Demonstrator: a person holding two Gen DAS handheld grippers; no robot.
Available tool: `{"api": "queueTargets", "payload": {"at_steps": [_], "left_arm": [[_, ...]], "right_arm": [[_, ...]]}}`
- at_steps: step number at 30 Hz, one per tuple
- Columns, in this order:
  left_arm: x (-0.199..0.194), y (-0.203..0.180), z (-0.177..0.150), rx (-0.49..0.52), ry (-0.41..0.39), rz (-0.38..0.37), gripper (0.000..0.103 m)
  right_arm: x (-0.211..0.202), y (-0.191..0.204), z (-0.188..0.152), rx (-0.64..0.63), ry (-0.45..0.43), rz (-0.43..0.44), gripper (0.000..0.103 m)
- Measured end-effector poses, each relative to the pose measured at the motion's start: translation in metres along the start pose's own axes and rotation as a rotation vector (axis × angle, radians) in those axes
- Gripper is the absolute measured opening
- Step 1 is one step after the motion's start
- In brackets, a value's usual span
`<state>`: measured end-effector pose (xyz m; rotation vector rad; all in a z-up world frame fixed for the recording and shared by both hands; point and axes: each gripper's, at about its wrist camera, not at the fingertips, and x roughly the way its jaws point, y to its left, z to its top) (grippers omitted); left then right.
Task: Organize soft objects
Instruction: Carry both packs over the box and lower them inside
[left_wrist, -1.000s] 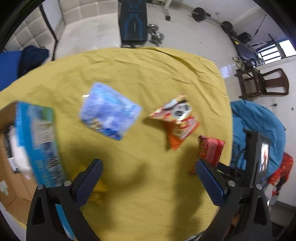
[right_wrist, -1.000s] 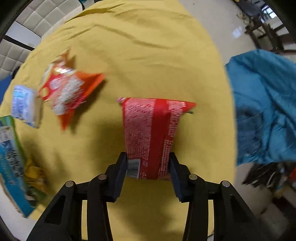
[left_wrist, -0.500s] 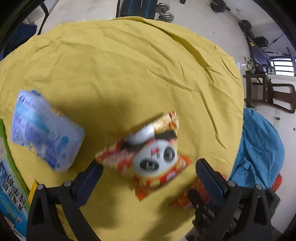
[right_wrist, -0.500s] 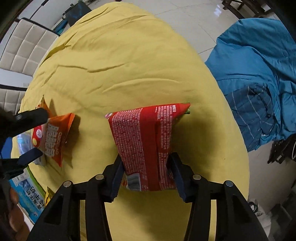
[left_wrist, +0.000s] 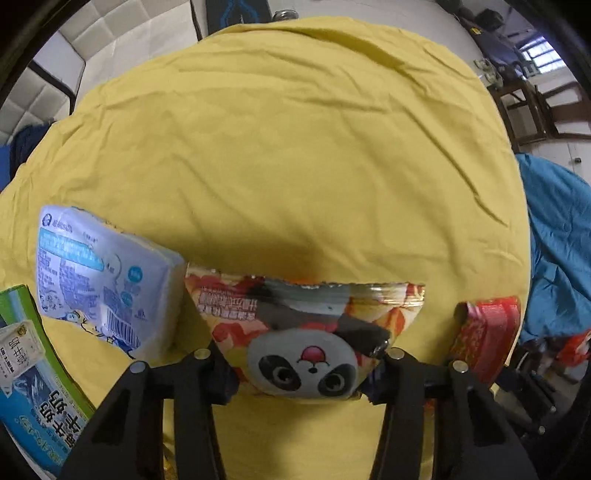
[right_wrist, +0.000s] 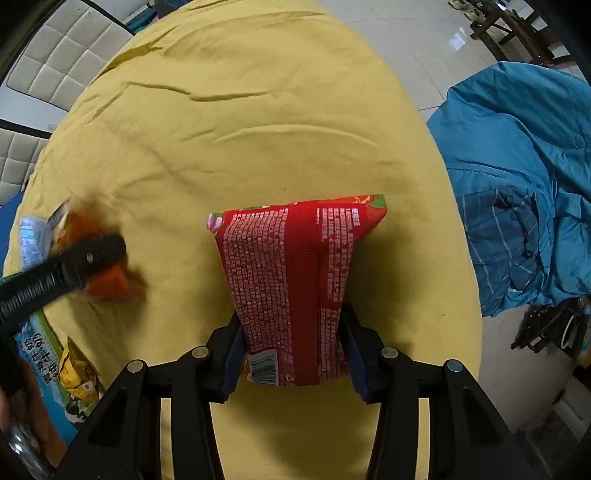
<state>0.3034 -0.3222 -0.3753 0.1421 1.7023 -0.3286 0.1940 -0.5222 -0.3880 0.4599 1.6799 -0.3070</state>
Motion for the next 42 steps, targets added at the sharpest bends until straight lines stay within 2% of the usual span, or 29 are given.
{"api": "queueTargets", "payload": {"at_steps": [5,9,14,20,26,31,36,42], "left_arm": [[-0.001,-0.012,-0.006,0.057,-0.031,0.057,0.046],[-0.005,-0.018,-0.008,0.058,-0.052,0.062,0.040],[-0.020,-0.013,-0.038,0.066,-0.113,0.077,0.039],[-0.062,-0.012,-0.083,0.074,-0.210,0.054,0.039],[-0.119,0.016,-0.139,0.060,-0.314,0.012,0.039],[-0.163,0.043,-0.168,0.047,-0.394,-0.005,0.039],[-0.191,0.090,-0.199,0.038,-0.437,0.009,0.039],[-0.208,0.146,-0.239,-0.038,-0.454,-0.009,0.039]], "right_arm": [[0.007,0.009,0.000,-0.001,0.003,-0.057,0.051],[0.005,0.011,-0.002,0.002,-0.009,-0.067,0.048],[-0.011,0.019,-0.015,-0.018,-0.047,-0.055,0.046],[-0.047,0.040,-0.044,-0.067,-0.111,-0.019,0.046],[-0.094,0.073,-0.089,-0.125,-0.175,0.021,0.046],[-0.130,0.107,-0.132,-0.166,-0.228,0.044,0.046],[-0.154,0.159,-0.175,-0.234,-0.264,0.057,0.046],[-0.166,0.222,-0.219,-0.329,-0.286,0.078,0.046]]}}
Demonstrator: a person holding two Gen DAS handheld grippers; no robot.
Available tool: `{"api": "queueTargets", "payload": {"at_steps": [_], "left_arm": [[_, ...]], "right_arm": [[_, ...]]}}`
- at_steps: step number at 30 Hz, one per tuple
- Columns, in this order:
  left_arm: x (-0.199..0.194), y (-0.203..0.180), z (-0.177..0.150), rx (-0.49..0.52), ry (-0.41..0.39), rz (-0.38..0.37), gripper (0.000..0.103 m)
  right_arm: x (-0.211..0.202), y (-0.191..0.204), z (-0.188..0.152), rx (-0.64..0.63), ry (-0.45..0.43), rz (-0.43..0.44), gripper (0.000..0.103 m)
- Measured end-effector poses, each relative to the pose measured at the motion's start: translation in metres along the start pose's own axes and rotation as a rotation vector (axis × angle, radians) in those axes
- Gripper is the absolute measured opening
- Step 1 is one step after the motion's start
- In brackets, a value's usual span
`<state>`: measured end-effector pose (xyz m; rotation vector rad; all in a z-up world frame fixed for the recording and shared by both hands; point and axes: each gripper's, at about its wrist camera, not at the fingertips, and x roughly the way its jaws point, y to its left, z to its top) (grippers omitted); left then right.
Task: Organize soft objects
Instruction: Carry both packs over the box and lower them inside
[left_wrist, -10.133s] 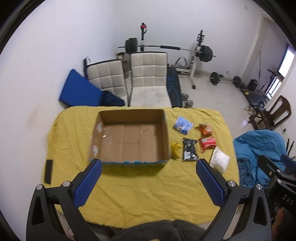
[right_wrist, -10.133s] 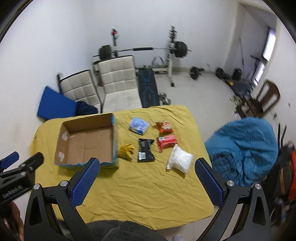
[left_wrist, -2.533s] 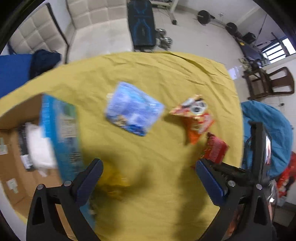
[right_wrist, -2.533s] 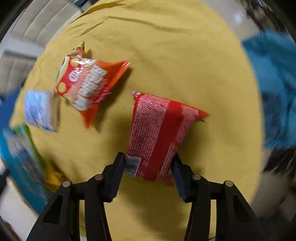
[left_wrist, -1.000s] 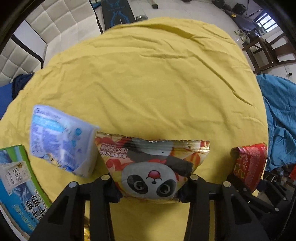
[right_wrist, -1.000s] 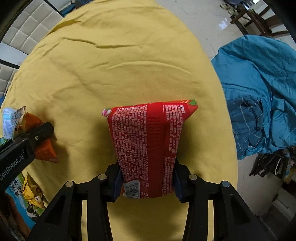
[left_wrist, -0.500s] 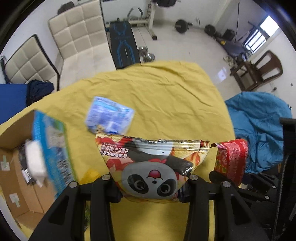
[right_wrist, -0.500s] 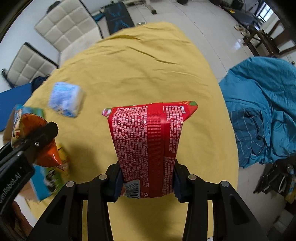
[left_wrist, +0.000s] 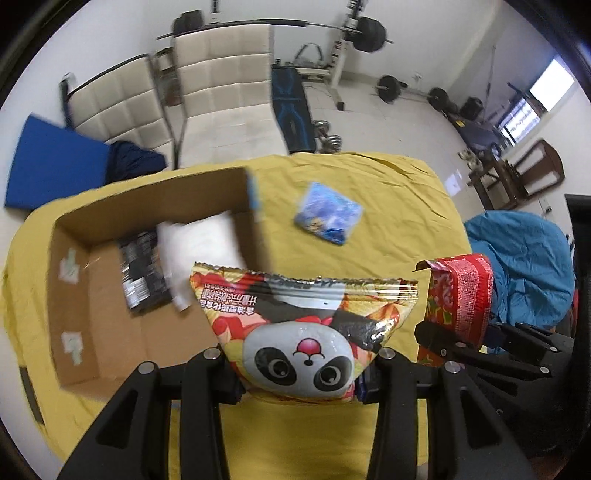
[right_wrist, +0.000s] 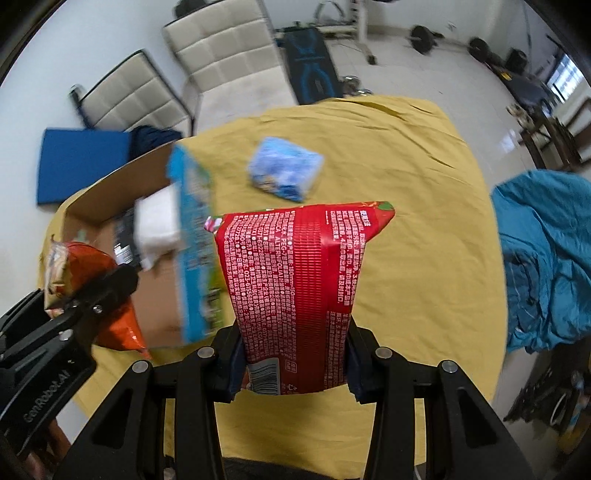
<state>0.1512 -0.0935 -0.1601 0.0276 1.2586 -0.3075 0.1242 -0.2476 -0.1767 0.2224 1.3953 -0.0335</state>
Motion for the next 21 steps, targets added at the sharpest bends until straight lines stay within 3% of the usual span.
{"api": "queueTargets", "payload": {"at_steps": [11,21], "left_arm": [[-0.043,0.099,-0.045,-0.130,-0.030,0.040,0.039],[-0.049,0.189,-0.068,-0.233,0.011,0.102,0.039]], "right_arm": [[-0.001,0.122,-0.027,-0.143,0.010,0.078,0.046],[0.040,0.174,-0.017,-0.169,0.066,0.078,0.046]]}}
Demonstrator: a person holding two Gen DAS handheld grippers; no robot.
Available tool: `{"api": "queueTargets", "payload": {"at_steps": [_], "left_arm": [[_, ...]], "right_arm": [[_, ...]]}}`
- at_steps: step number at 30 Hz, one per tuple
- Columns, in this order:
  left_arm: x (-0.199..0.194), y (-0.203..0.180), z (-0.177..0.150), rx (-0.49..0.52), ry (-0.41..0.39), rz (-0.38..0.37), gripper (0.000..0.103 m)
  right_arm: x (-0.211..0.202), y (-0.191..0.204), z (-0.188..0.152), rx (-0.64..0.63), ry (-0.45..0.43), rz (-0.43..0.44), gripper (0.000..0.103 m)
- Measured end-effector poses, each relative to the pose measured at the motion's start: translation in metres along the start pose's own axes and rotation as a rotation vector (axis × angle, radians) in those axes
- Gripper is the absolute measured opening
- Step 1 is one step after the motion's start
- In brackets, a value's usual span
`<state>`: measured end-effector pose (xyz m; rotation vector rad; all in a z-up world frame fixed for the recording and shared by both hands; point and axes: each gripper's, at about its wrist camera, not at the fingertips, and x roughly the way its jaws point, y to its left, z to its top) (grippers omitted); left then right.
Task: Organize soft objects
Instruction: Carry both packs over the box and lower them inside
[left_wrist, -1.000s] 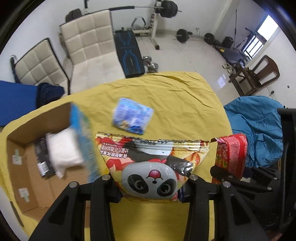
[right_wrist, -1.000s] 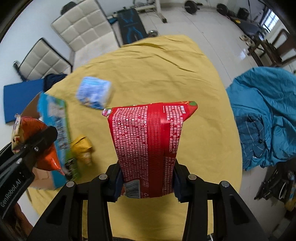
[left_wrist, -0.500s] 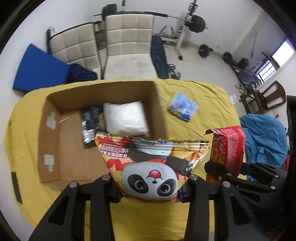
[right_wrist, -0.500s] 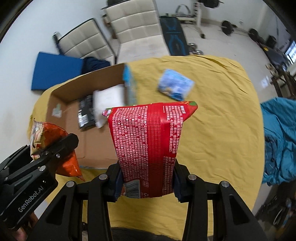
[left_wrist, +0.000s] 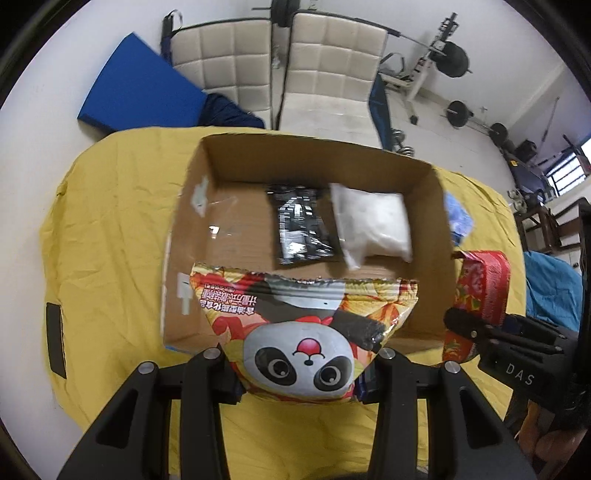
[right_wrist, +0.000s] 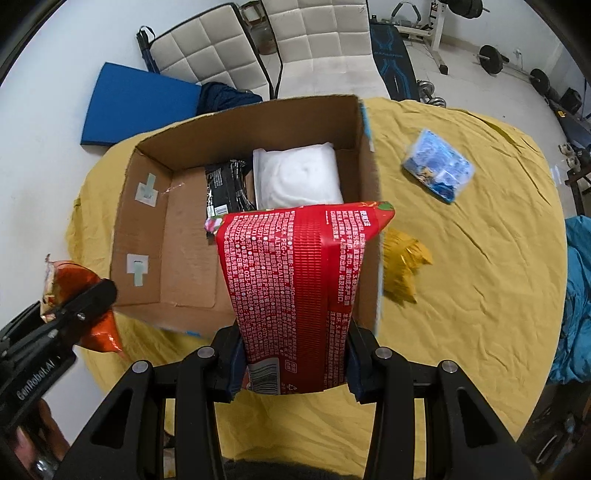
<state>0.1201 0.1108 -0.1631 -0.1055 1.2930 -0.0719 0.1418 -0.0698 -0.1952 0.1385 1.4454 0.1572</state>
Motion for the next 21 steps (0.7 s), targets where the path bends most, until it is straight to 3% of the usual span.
{"api": "queueTargets", "payload": {"at_steps": [10,21], "left_arm": [[0.075,0.043,0.045,0.001,0.142,0.027,0.039],[0.165,0.052,0.100,0.053,0.269,0.106,0.039]], "right_arm": [[0.090,0.006,0.035,0.042,0.134,-0.059,0.046],[0.156,0.012,0.045,0.057,0.225,-0.130,0.046]]}}
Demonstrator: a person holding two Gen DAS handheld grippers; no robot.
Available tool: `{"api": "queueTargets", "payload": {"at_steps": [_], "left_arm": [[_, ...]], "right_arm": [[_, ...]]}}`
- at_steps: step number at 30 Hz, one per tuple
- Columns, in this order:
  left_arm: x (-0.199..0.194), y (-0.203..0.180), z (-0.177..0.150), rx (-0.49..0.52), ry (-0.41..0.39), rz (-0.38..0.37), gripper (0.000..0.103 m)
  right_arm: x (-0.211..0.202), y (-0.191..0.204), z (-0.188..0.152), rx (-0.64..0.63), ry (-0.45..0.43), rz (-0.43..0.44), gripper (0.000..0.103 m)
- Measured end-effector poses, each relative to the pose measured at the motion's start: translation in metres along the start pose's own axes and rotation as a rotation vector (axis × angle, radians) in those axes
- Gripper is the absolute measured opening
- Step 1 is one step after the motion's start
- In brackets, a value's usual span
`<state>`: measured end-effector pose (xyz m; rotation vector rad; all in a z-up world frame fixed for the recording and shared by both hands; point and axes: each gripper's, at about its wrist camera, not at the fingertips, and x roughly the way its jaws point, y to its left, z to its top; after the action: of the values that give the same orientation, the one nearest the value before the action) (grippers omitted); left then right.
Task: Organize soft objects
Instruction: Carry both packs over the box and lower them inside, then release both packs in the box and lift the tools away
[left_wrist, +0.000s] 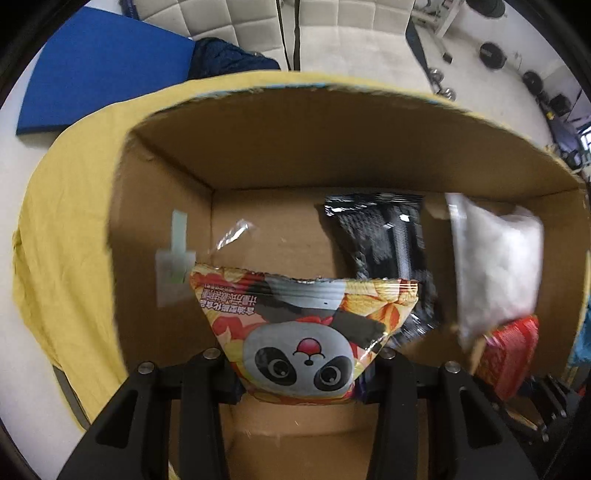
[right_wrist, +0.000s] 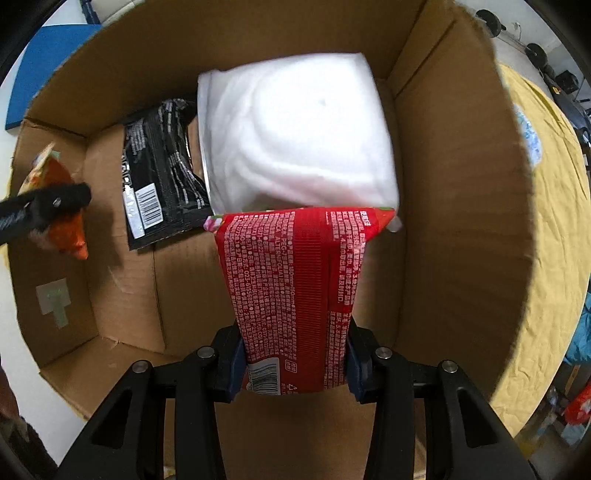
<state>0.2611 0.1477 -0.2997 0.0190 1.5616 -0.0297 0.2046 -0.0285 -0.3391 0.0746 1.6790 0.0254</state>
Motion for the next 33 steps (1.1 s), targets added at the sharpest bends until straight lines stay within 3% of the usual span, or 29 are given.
{"api": "queueTargets", "payload": {"at_steps": [7,16,17,20,23,26,28,30,33], "left_arm": [[0.032,0.000,0.020,0.037,0.052,0.071,0.040],[0.042,0.009,0.023,0.016,0.072,-0.014,0.050],[0.040,0.009,0.023,0.018,0.073,-0.019,0.051],[0.034,0.007,0.019,0.033,0.067,-0.010,0.056],[0.025,0.009,0.017,0.034,0.058,-0.014,0.062],[0.009,0.010,0.006,0.027,0.037,-0.031,0.078],[-0.004,0.013,-0.003,0.031,0.006,-0.039,0.098],[-0.018,0.012,-0.015,0.034,-0.022,-0.057,0.100],[-0.040,0.013,-0.039,0.038,-0.064,-0.083,0.102]], "right_arm": [[0.014,0.000,0.011,0.021,0.032,0.004,0.046],[0.022,0.003,0.020,0.012,0.068,-0.014,0.048],[0.020,0.003,0.020,0.013,0.068,-0.020,0.051],[0.016,0.005,0.021,0.029,0.048,-0.006,0.079],[0.006,0.003,0.023,0.038,0.032,-0.002,0.080],[-0.008,0.002,0.016,0.033,0.009,0.003,0.081],[-0.016,0.003,0.012,0.031,-0.009,0.001,0.090],[-0.026,0.002,0.009,0.035,-0.035,0.006,0.101],[-0.042,0.000,0.004,0.030,-0.077,0.000,0.103]]}}
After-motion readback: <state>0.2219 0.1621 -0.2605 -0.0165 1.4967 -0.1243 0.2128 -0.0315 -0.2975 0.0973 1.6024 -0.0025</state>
